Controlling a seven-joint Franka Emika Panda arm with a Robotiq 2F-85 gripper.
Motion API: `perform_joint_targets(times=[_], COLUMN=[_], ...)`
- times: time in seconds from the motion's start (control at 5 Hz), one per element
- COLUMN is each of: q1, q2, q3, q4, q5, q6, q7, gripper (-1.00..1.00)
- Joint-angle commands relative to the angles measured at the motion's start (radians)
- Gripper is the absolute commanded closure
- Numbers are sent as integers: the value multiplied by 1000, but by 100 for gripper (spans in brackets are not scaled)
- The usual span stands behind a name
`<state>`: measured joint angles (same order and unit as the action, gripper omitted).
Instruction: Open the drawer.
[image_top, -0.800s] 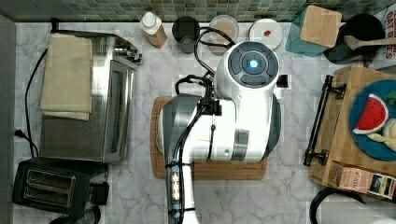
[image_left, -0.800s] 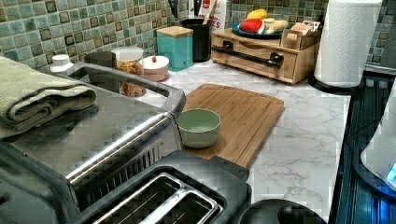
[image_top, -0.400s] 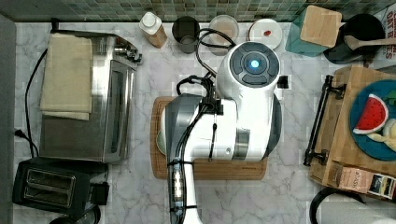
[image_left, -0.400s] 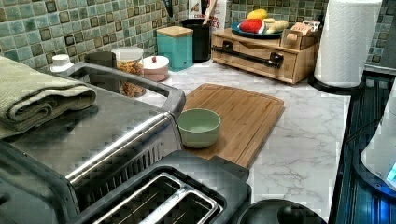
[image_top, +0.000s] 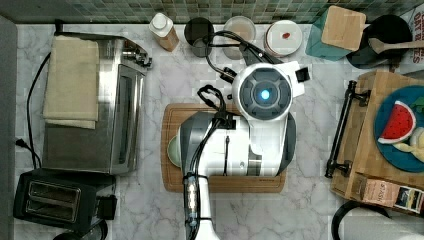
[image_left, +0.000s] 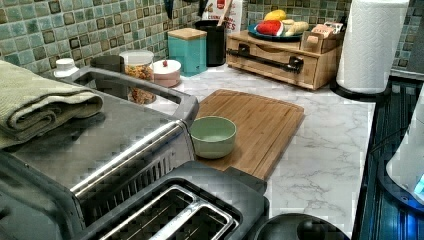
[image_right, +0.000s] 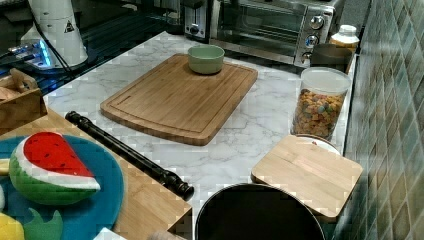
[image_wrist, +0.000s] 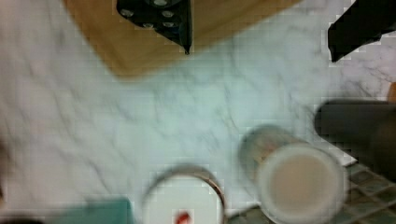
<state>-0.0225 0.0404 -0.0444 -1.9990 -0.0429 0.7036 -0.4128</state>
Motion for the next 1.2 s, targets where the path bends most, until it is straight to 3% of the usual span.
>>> perform_joint_targets(times=[0.2, 0.4, 0.8, 1.2], q1=[-162, -223, -234, -259], q2=[111, 154, 146, 186], q3=[-121, -127, -151, -129], q4=[107, 136, 61, 86], q5=[1, 24, -39, -103], q6=[-181, -139, 4, 48], q7=[-432, -537, -484, -516], gripper=[-100, -100, -100, -100])
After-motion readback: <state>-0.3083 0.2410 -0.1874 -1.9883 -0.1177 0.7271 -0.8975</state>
